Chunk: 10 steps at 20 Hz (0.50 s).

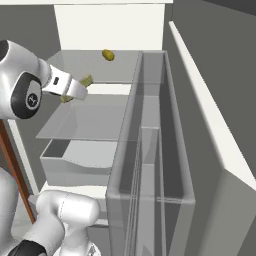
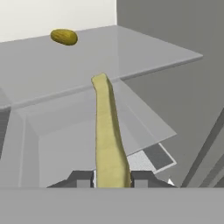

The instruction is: Retrieve the butter from the fridge and place it on a plate on the dining table. Then retrieve the butter knife by the fridge and place it near the plate.

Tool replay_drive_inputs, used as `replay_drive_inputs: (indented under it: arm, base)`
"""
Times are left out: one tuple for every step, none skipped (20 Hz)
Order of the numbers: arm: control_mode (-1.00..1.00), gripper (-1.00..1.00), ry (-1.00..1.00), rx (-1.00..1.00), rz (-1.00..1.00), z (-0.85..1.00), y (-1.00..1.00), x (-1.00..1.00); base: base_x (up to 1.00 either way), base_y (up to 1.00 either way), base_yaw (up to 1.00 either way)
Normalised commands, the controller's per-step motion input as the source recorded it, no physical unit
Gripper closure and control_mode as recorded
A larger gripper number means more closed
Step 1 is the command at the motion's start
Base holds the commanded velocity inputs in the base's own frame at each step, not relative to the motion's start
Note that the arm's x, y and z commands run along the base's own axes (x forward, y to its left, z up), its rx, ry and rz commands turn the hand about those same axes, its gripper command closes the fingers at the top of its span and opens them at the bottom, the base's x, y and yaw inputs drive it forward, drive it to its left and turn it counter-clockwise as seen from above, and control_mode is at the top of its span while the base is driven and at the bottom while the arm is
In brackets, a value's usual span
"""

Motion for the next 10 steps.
replay_drive_inputs:
  arm:
    - [-1.00, 1.00, 0.02, 0.05, 0.07, 0.00, 0.00, -0.71]
    - [-1.00, 1.00, 0.04, 0.04, 0.07, 0.00, 0.00, -0.64]
    - [-1.00, 1.00, 0.05, 0.03, 0.08, 0.00, 0.00, -0.60]
    - [-1.00, 1.00, 0.05, 0.01, 0.08, 0.00, 0.00, -0.59]
    - [-1.00, 1.00, 0.04, 0.00, 0.07, 0.00, 0.00, -0.59]
    - [-1.00, 1.00, 0.01, 0.00, 0.08, 0.00, 0.00, -0.62]
    - [-1.00, 1.00, 0.00, 0.00, 0.11, 0.00, 0.00, -0.67]
    - [-1.00, 1.00, 0.00, 0.00, 0.17, 0.00, 0.00, -0.72]
    - [-1.00, 1.00, 0.00, 0.00, 0.22, 0.00, 0.00, -0.69]
    - [-1.00, 1.00, 0.00, 0.00, 0.22, 0.00, 0.00, -0.66]
  base:
    - [0.00, 0.00, 0.00]
    - [0.00, 0.00, 0.00]
    - [0.00, 0.00, 0.00]
    - [0.00, 0.00, 0.00]
    - [0.00, 0.00, 0.00]
    - [0.00, 0.00, 0.00]
    - [0.00, 0.00, 0.00]
    - [0.00, 0.00, 0.00]
    - [0.00, 0.00, 0.00]
    - [0.00, 0.00, 0.00]
